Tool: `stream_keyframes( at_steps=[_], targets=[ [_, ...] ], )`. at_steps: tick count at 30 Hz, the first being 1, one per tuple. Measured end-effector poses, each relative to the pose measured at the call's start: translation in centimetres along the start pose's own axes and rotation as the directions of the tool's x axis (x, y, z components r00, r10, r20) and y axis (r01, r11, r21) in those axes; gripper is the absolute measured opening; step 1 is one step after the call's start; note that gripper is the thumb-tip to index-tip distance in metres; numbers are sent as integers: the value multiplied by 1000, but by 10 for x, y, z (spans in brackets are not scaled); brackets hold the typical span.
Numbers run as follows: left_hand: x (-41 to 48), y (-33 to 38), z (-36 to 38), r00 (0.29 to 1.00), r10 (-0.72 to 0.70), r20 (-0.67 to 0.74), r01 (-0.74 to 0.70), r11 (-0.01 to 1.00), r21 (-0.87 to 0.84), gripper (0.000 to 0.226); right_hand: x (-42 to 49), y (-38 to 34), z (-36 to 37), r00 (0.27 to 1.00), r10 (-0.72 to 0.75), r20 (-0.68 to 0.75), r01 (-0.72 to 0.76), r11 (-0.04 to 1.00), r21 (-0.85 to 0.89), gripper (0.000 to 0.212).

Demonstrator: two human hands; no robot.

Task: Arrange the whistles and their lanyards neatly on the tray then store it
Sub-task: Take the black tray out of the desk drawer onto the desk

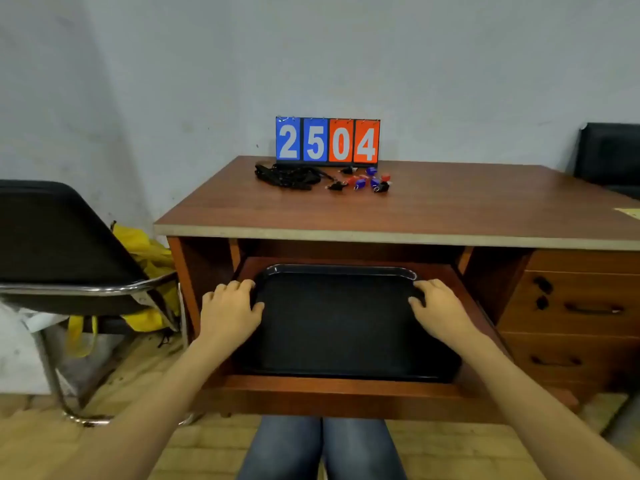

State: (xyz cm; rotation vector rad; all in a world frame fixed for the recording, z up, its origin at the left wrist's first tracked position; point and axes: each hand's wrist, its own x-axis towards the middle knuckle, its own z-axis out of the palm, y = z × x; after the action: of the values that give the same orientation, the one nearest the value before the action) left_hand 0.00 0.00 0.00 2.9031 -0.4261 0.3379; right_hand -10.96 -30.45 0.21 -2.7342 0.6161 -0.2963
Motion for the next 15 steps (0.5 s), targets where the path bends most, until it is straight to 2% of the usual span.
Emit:
stream_keyframes(
  at_steps=[5, 9, 12, 15],
  targets=[
    [-3, -8, 4, 999, -52, -15, 52, 996, 70, 34, -5, 5, 8, 995, 68, -71, -68, 998, 6, 42],
    [-6, -8, 4, 998, -57, -7, 58, 997, 43, 32, -7, 7, 9, 970, 63, -235, -89, 991, -101, 38],
    [-9, -7, 4, 997, -79, -8, 79, 997, 16, 34, -6, 10, 7, 973, 135, -185, -166, 973, -161, 37],
    [-8, -7, 5, 996, -84, -3, 84, 996, 23, 35, -6, 15, 4, 976, 185, -115, -201, 968, -151, 32]
  ],
)
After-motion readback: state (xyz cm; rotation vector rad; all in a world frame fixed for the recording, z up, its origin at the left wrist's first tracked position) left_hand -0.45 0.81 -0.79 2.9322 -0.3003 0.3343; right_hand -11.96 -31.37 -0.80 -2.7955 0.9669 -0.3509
